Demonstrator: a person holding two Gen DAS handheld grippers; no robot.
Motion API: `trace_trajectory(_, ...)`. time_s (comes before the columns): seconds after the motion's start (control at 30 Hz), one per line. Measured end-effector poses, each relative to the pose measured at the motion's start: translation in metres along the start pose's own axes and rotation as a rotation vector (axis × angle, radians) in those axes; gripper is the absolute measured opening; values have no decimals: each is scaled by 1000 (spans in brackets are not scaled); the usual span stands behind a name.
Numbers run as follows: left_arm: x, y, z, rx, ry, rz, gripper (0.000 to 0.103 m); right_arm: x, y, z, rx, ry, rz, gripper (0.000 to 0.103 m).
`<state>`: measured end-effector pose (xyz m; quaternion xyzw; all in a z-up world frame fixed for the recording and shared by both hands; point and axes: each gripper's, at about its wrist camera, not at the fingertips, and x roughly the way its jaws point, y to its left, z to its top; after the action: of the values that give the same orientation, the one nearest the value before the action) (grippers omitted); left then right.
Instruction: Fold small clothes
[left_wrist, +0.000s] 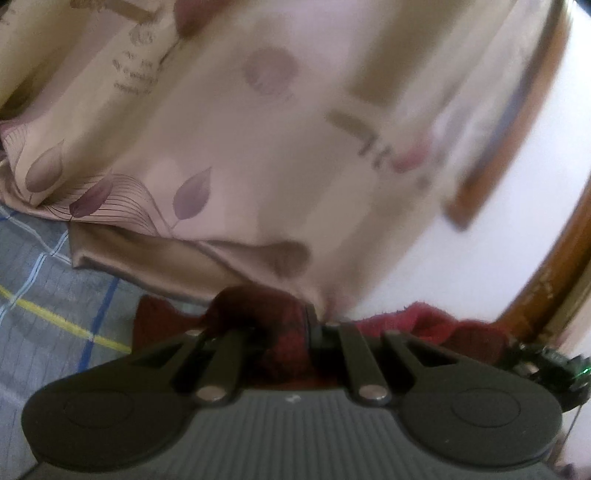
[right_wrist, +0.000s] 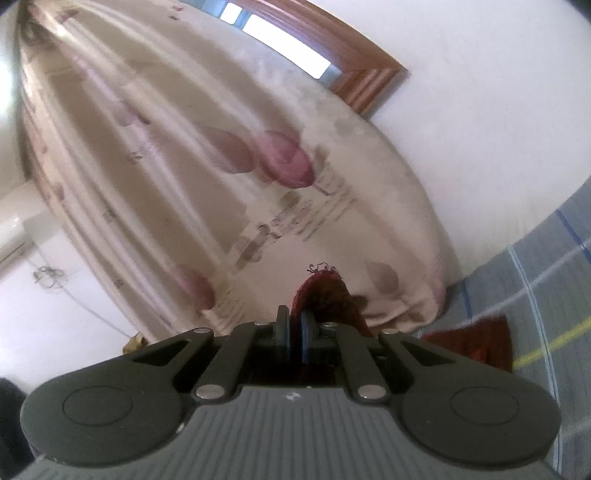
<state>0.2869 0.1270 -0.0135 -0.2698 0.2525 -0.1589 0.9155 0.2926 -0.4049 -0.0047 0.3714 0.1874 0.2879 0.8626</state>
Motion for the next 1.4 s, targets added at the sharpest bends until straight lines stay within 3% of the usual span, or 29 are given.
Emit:
trace_trajectory(0.27, 70, 35, -9, -24, 97, 60, 11, 66, -65, -1, 64, 63, -127, 12)
trace_trajectory(0.57, 83, 42, -15, -28, 124, 75, 20, 92, -115, -25, 150, 114, -254, 16)
trace_trajectory(0.6, 85, 41, -14, -28, 130, 79, 23, 92, -119, -26, 160, 113, -255, 19)
trace_trajectory(0.67, 88, 39, -12, -24, 138, 86, 24, 92, -124, -28, 185, 108, -255, 35)
trace_trajectory(0.73, 91, 35, -9, 1, 136, 95, 24, 88, -123, -29, 175, 90, -267, 61)
trace_trajectory(0.87, 95, 32, -3, 1, 134, 74, 25, 80, -124, -31, 184, 58, -270, 74)
trace_trajectory(0.93, 95, 38, 2, -61, 123, 6, 37, 78, -121, -34, 160, 73, -274, 74)
trace_trajectory(1.0, 98, 52, 7, -180, 133, -91, 73, 77, -117, -41, 115, 97, -286, 75)
trace_trajectory(1.03, 99, 56, 10, -216, 140, -99, 78, 77, -117, -46, 97, 109, -290, 75)
trace_trajectory(1.13, 85, 54, 23, -146, 21, 44, 86, 79, -117, -57, 55, 147, -331, 75)
trace_trajectory(1.17, 80, 55, 28, -129, -8, 73, 93, 79, -118, -60, 56, 155, -326, 75)
trace_trajectory(1.2, 75, 58, 31, -130, -25, 81, 94, 79, -120, -62, 61, 158, -323, 75)
trace_trajectory(1.3, 64, 67, 36, -144, -28, 114, 94, 80, -120, -66, 47, 168, -328, 75)
trace_trajectory(1.4, 57, 70, 27, -114, 44, 122, 94, 76, -111, -64, 5, 140, -325, 76)
